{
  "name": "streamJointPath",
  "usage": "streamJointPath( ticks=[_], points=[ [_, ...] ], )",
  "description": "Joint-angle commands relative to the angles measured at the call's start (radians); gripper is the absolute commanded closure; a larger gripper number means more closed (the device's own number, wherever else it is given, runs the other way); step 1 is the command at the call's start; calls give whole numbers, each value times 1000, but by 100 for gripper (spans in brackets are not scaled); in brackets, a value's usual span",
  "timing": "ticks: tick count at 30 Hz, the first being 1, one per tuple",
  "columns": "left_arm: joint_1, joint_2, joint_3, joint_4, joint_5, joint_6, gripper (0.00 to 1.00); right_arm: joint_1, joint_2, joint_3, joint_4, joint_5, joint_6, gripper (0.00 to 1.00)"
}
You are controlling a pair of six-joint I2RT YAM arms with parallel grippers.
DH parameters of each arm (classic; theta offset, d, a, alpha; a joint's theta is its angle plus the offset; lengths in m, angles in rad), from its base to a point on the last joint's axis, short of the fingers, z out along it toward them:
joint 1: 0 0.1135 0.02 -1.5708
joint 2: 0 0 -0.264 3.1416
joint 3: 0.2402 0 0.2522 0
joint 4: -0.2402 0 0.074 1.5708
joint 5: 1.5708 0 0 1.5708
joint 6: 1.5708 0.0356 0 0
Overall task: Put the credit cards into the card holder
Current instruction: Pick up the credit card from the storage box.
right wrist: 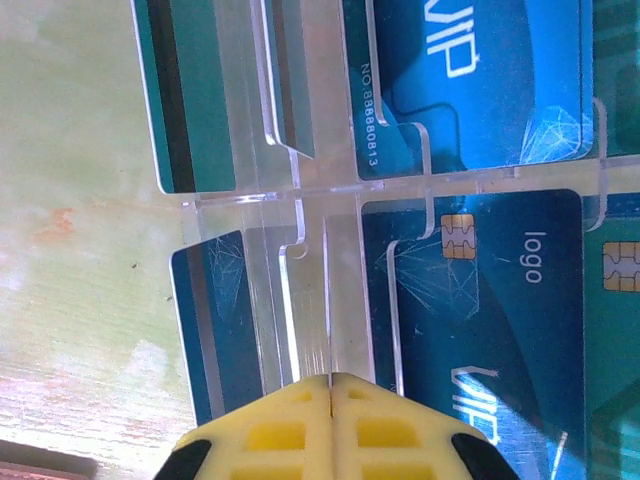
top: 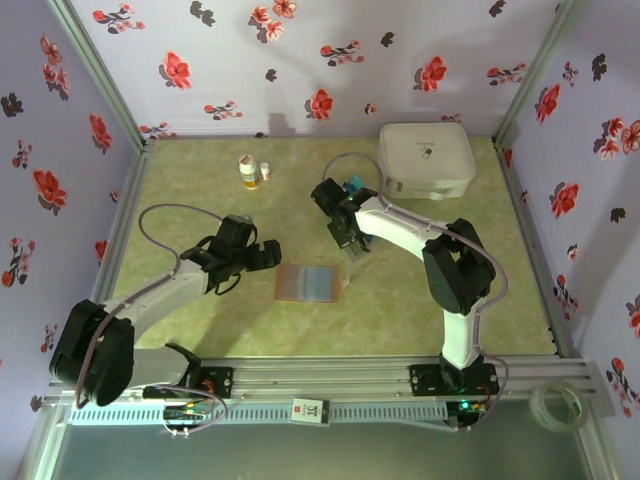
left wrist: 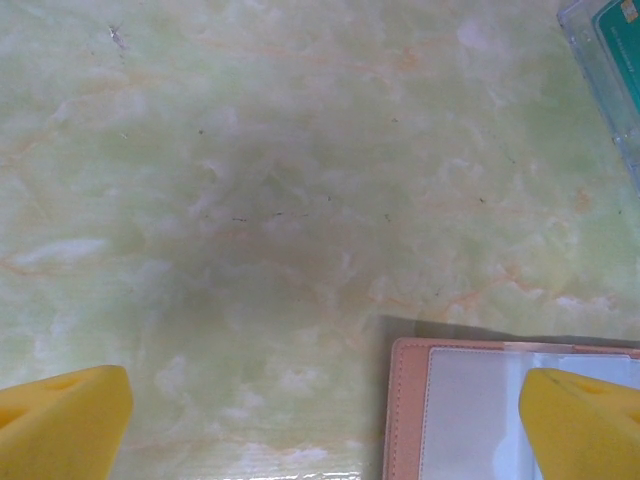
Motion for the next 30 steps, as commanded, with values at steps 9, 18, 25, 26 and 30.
streamJointPath(
  ticks=[9,18,25,26,30],
  points=[
    [8,21,11,-16,11,28,0,1,-64,100,-105,-15,-70,100],
    [-19,51,48,-65,12,90,0,7,-258,24,15,-269,62,100],
    [-84,98,60,-102,-60,96,0,5,-403,-289,475,-573,364,100],
    [-92,105,60,-104,-68,95,0,5,-417,-348,564,-601,421,100],
    [-116,121,53,-104,-102,93,0,6,-455,-545,844,-641,570,100]
  ],
)
